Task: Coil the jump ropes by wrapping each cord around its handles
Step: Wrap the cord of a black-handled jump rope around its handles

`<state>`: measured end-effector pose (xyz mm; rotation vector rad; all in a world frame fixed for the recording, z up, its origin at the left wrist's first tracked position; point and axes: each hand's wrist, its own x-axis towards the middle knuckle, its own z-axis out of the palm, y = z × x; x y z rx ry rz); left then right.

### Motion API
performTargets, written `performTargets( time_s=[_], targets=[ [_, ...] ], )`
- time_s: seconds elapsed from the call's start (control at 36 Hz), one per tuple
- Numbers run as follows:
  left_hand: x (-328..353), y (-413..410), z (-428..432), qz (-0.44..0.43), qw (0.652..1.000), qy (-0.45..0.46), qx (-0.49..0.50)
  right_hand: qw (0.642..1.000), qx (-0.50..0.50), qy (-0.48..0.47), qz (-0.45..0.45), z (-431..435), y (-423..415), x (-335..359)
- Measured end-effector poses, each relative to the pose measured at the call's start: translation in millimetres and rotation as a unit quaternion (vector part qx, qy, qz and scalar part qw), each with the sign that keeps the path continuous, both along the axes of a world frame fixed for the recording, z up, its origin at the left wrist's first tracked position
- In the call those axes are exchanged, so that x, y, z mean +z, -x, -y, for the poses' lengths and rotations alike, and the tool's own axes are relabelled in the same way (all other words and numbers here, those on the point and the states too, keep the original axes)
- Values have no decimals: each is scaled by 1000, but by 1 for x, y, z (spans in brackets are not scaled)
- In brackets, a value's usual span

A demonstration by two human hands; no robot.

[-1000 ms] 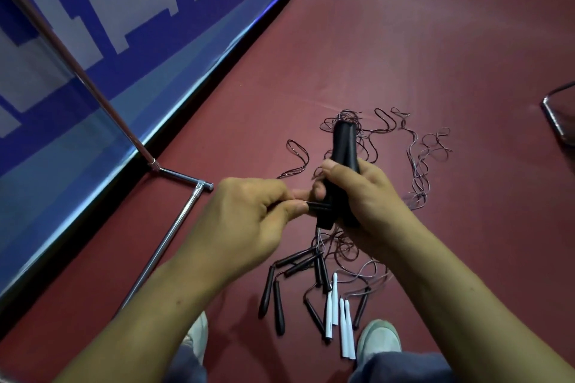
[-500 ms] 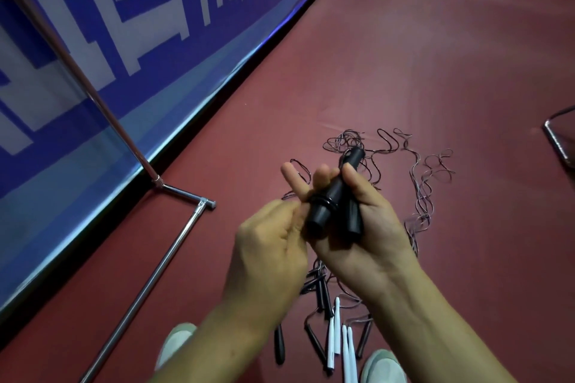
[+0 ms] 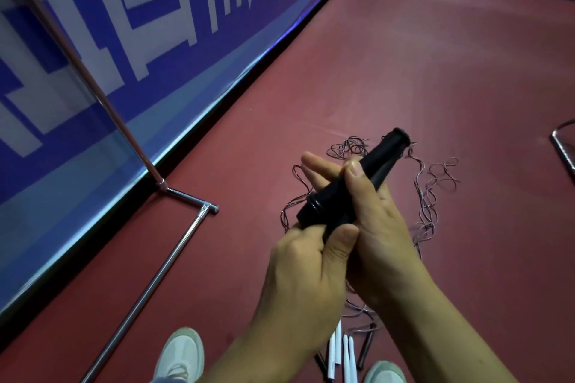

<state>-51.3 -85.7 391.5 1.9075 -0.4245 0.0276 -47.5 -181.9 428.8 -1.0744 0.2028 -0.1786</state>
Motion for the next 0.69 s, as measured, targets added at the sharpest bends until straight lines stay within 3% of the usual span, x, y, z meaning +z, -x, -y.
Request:
performTargets(
  time_s=[0.11, 0.17, 0.25, 0.42, 0.58, 0.69],
  targets=[
    [2, 4, 5, -138, 986, 89, 4, 997, -32, 65, -7, 2, -5, -9],
    [3, 7, 8, -230, 959, 166, -6, 994, -45, 104, 3, 0, -6, -13],
    [5, 12, 10, -297, 931, 209, 31, 990, -57, 130, 16, -3, -5, -16],
    [5, 14, 11, -348, 899, 262, 53, 996, -35, 88, 7, -8, -1, -15],
    [19, 12, 9, -412, 838, 356, 45, 997, 9, 80, 1, -8, 6, -4],
    [20, 11, 8, -413, 832, 371, 32, 998, -9, 53, 25, -9, 3, 0]
  ],
)
